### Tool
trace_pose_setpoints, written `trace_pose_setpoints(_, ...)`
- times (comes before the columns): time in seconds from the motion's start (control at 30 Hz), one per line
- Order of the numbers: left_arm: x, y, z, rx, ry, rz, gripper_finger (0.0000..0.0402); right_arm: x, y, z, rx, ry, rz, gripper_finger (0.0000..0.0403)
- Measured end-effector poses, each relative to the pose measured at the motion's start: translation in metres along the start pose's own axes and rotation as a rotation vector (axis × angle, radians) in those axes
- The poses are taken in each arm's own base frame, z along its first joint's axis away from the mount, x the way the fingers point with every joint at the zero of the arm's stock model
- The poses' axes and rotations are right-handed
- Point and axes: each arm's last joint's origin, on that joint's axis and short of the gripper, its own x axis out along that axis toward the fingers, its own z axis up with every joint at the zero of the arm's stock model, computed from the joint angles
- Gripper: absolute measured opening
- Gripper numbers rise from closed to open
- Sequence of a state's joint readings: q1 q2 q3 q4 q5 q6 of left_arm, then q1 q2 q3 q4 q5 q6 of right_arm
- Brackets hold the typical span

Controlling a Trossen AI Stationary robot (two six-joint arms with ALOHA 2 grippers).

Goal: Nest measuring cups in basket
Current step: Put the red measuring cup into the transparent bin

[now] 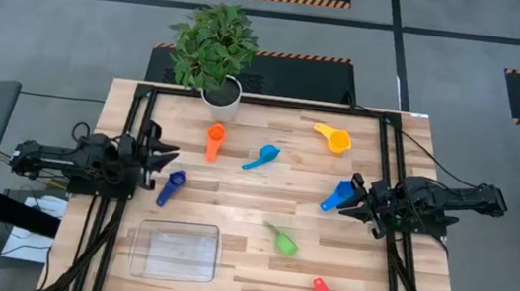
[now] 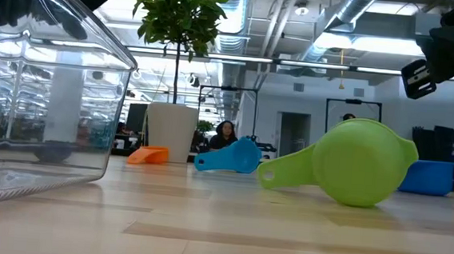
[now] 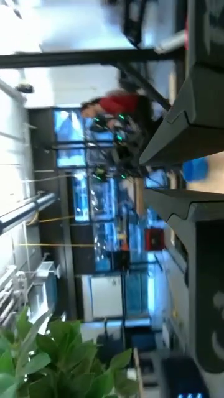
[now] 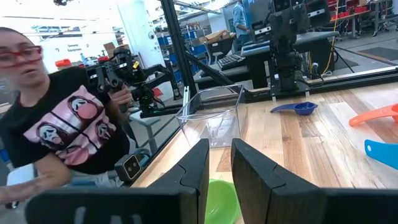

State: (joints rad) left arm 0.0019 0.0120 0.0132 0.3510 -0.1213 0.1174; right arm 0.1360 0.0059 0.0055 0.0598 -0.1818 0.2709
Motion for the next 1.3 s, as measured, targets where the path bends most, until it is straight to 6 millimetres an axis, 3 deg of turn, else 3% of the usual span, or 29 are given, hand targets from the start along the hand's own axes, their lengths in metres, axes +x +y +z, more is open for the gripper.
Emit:
trace_pose_setpoints(0.43, 0.011, 0.0, 0.008, 0.272, -0.099, 0.045, 0.0062, 0.0, 0.0, 0.0, 0.0, 0.0, 0.0, 0.0092)
trace_pose_setpoints(0.7, 0.023, -0.003, -0.007, 0.24, 0.031, 0.001, 0.0062, 0.0, 0.0, 0.002, -0.005, -0.018, 0.002, 0.0092)
trace_pose_setpoints(0.83, 0.027, -0.006, -0.013, 0.162, 0.069, -0.053, 0.0062, -0.001, 0.003, 0.015, 0.043, -0.167, -0.005, 0.0092)
trace_pose_setpoints(1.07, 0.033, -0.007, -0.018, 0.092, 0.091, -0.046, 0.0062, -0.011, 0.006, 0.042, -0.171, -0.494, -0.141, 0.0092)
trace_pose_setpoints(1.3, 0.038, -0.007, -0.022, 0.065, 0.096, -0.016, 0.0062, -0.023, 0.014, 0.061, -0.302, -0.733, -0.142, 0.0092)
